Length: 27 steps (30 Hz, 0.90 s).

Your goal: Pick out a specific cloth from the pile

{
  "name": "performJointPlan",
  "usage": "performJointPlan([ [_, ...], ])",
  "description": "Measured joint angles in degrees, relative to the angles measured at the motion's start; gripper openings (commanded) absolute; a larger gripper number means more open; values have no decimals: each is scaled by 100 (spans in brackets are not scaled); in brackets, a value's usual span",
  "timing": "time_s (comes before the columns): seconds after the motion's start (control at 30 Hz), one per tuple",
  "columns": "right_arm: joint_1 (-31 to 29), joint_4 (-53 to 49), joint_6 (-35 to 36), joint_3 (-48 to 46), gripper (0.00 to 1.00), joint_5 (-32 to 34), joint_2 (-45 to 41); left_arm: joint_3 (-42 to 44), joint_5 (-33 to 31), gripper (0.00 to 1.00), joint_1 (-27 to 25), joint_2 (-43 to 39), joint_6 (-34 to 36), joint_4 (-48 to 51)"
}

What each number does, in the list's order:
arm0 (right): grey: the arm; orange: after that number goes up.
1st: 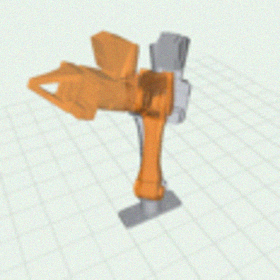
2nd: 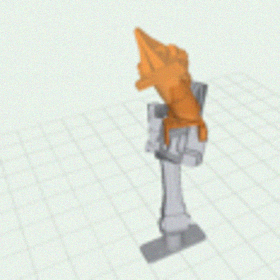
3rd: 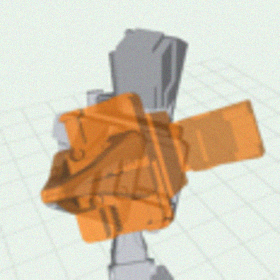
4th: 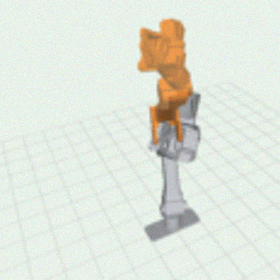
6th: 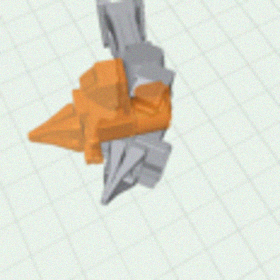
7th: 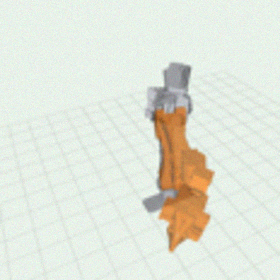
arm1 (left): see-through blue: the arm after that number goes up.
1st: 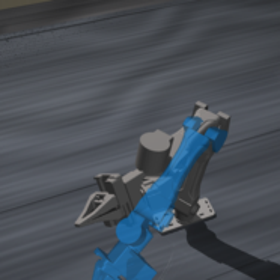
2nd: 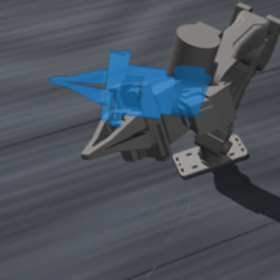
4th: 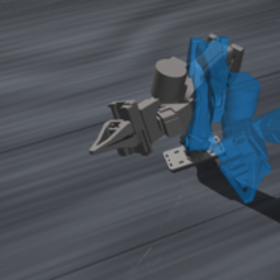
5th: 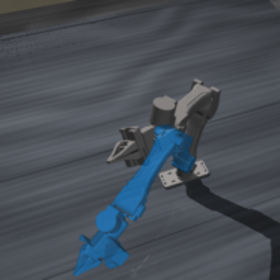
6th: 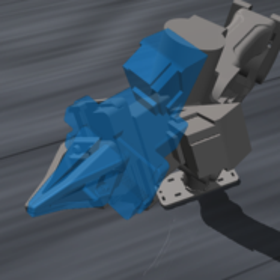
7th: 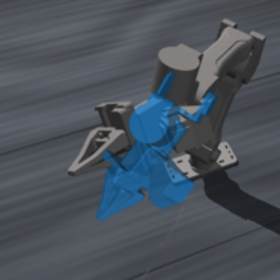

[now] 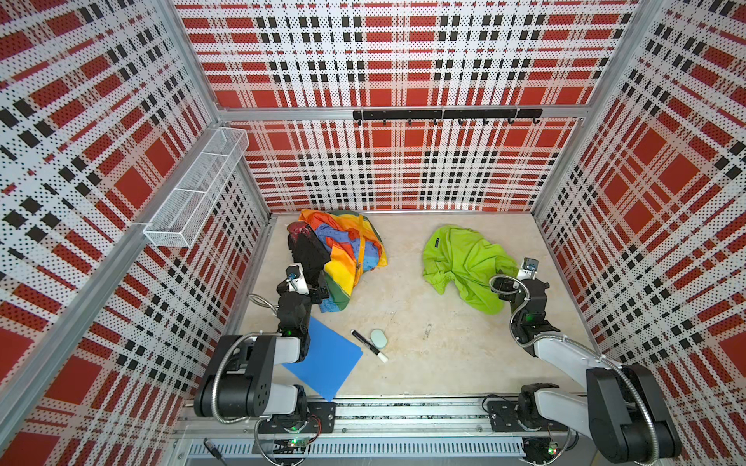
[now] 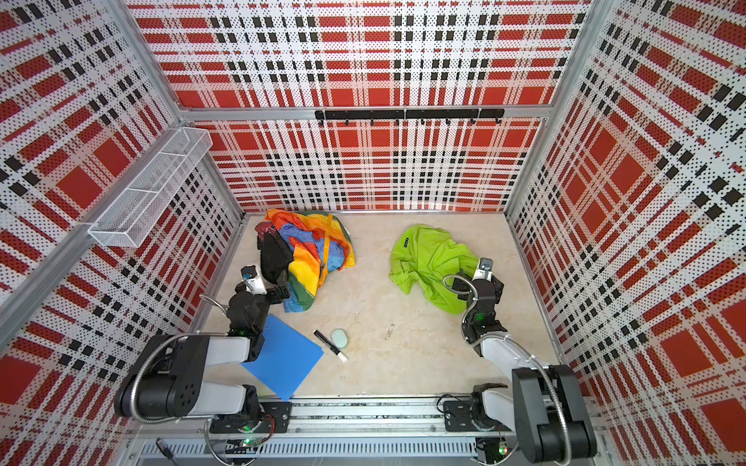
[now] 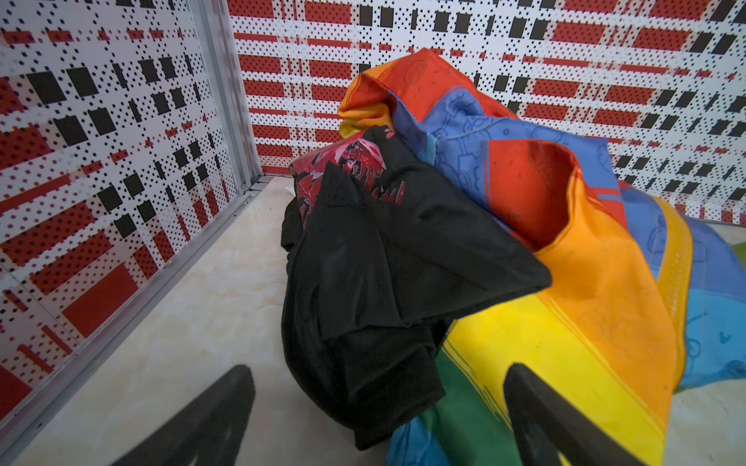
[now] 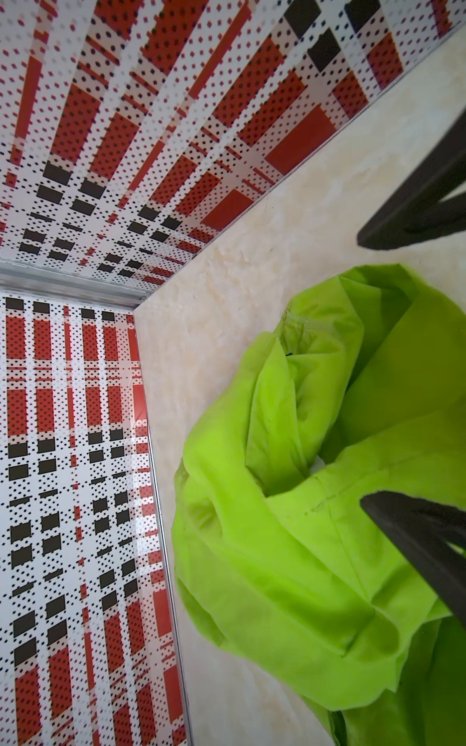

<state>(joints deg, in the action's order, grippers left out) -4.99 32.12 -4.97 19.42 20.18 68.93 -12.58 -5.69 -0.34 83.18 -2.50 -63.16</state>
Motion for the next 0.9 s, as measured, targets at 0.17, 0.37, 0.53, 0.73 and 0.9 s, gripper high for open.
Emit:
performJointPlan([
  [0.17, 26, 516, 144, -87, 100, -22, 389, 33, 131, 99, 0, 717, 114, -645],
  [0.37, 31, 1115, 223, -133, 100, -63, 870, -369, 420, 99, 168, 713, 107, -402],
  [0.53, 44, 1576, 350, -129, 100, -57, 1182, -417, 538, 99, 192, 713, 105, -367],
  [0.73, 131, 2739, 487, -271, 100, -96, 1814, -420, 535, 99, 136, 713, 138, -282],
  [0.9, 205, 3106, 555, -516, 100, -308, 2031, -420, 525, 99, 87, 713, 157, -240],
])
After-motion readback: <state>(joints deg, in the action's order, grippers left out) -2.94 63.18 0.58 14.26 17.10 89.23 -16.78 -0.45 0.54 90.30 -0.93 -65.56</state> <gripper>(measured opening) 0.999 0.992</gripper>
